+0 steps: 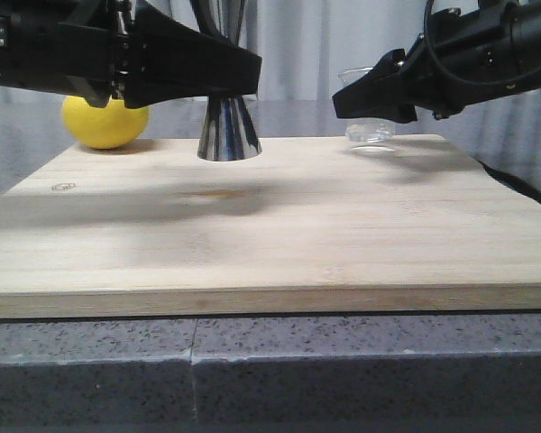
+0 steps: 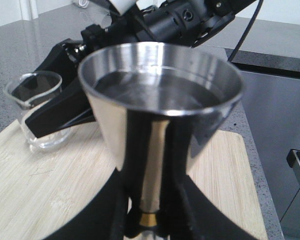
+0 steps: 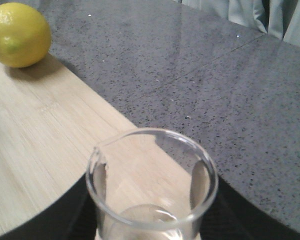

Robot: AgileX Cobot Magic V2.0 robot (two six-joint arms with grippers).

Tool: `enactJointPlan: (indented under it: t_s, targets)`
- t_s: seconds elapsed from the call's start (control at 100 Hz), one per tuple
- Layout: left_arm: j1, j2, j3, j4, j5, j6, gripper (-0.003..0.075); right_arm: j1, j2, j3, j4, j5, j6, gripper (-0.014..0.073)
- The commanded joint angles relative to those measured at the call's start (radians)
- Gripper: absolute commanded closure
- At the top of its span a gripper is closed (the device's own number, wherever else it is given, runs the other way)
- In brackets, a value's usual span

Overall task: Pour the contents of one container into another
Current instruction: 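Lower the beaker back onto the board and open the right gripper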

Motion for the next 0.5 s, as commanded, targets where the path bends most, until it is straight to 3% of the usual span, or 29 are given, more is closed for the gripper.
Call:
enactJointPlan:
  t_s: [0.0,0.49]
  targets:
    - [-0.009,-0.037,-0.028,-0.077,0.118,-0.006,0.0739,-0.007,-0.023,-0.023,0.030,-0.092,-0.023,0.0409]
    - [-0.009,-0.037,-0.028,-0.077,0.111,-0.006,0.0739,-0.007,0.010,-0.023,0.030,-0.134,-0.056,0.0409]
